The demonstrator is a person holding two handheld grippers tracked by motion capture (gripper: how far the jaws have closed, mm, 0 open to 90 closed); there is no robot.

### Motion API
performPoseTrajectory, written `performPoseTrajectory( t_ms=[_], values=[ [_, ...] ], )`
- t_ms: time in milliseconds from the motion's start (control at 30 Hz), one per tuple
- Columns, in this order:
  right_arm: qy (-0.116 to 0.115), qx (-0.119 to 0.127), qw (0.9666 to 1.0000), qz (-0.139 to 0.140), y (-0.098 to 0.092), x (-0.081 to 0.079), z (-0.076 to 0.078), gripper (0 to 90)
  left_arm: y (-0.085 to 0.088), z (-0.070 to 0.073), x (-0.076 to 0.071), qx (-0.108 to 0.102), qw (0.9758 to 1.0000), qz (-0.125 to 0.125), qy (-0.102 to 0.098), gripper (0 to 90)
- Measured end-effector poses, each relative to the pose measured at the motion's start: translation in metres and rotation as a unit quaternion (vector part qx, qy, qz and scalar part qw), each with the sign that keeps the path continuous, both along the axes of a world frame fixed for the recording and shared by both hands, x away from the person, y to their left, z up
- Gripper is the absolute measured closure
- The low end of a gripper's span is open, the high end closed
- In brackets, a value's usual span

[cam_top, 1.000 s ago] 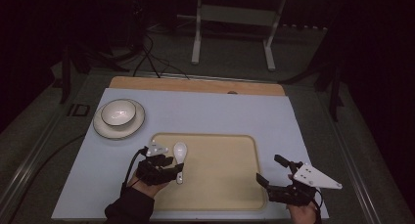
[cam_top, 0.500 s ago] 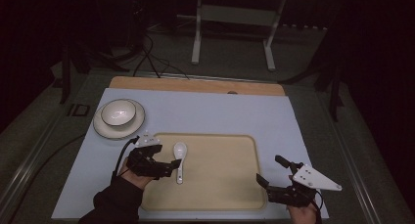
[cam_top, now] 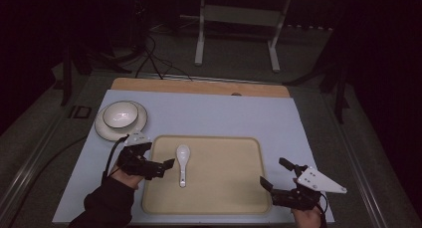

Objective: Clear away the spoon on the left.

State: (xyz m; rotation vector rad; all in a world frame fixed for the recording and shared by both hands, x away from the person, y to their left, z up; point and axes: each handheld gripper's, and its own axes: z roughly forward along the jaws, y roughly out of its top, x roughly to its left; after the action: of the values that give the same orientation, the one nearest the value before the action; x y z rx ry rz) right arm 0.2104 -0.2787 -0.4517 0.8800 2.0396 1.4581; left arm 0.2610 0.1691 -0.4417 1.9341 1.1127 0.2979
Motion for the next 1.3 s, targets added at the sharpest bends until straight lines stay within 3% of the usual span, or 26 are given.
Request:
performPoseTrajectory(
  t_ms=[300, 700, 767, 1300],
  values=[
    [0.000, -0.001, 1.0000, 0.001, 0.001, 0.000, 0.000, 12.5, 0.028, -0.005, 0.000, 0.011, 0.9993, 0.032, -0.016, 1.5],
    [-0.001, -0.002, 1.0000, 0.002, 0.001, 0.000, 0.000, 12.5, 0.050, -0.019, -0.009, -0.002, 0.9987, 0.049, -0.014, 1.6],
    [-0.002, -0.003, 1.0000, 0.002, 0.001, 0.000, 0.000, 12.5, 0.056, -0.023, -0.011, -0.009, 0.9980, 0.061, -0.015, 1.6],
    [-0.002, -0.006, 1.0000, 0.006, 0.003, 0.001, 0.000, 12.5, 0.068, -0.047, -0.020, -0.005, 0.9955, 0.094, -0.009, 1.6]
  ],
)
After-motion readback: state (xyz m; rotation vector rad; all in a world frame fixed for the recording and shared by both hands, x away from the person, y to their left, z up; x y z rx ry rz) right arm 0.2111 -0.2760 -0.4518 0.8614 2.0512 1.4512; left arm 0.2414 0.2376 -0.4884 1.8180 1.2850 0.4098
